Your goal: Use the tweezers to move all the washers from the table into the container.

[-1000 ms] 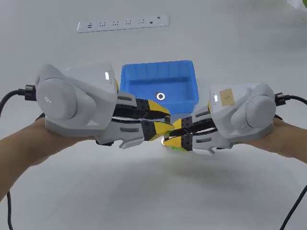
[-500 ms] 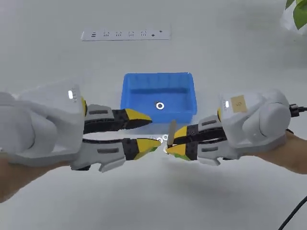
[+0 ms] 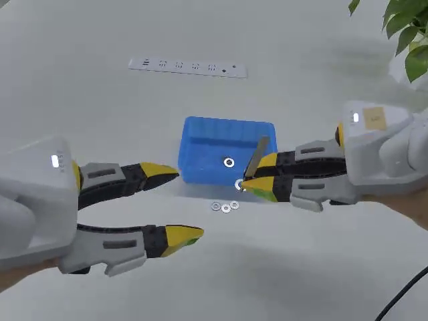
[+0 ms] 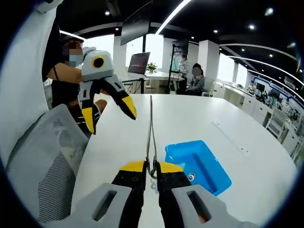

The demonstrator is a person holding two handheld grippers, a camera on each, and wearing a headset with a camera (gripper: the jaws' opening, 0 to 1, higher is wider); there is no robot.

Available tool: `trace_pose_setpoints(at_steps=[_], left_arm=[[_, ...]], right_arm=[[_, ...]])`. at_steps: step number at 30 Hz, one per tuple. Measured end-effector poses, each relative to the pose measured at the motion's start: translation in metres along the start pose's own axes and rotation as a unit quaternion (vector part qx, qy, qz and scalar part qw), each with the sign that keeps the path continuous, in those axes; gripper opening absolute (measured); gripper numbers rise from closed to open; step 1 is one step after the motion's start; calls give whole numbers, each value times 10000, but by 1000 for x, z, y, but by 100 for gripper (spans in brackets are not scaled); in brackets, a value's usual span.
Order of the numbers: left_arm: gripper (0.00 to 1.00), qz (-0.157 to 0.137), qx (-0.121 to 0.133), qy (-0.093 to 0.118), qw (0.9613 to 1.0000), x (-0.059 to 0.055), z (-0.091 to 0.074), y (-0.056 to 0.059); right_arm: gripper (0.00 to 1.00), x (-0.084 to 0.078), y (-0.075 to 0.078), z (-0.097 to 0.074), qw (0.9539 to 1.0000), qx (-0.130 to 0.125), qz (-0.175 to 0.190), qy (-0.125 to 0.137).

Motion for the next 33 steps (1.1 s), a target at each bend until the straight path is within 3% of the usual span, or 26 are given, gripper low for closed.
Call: trace_pose_setpoints(at_steps=[8, 15, 18, 22, 26, 33], left_arm=[[58, -187, 306, -48, 9993, -15, -12, -4], [66, -384, 512, -63, 9979, -22, -11, -7], [68, -506, 563, 63, 9971, -20, -11, -7], [72, -424, 545, -80, 9976, -22, -10, -9], [77, -506, 574, -90, 9970, -23, -8, -13], [82, -545, 619, -166, 9965, -24, -6, -15]], right_arm=[[9, 9, 41, 12, 9994, -327, -75, 52], [9, -9, 68, 30, 9988, -464, -43, -151], [9, -21, 75, 38, 9984, -483, -1, -283], [9, -37, 83, 46, 9978, -518, 88, -407], [9, -50, 90, 49, 9968, -554, 264, -510], [9, -67, 89, 58, 9963, -434, 364, -640]])
Point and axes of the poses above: the centre of the closed fingertips' face, and the gripper's own axes: z roughly forward along the fingers, y roughly to its right, x roughly out of its top, the point moved 7 cm from there along -z, roughly backward along the fingers, and after that the axes turned 6 degrees about y, right-handed, at the moved point
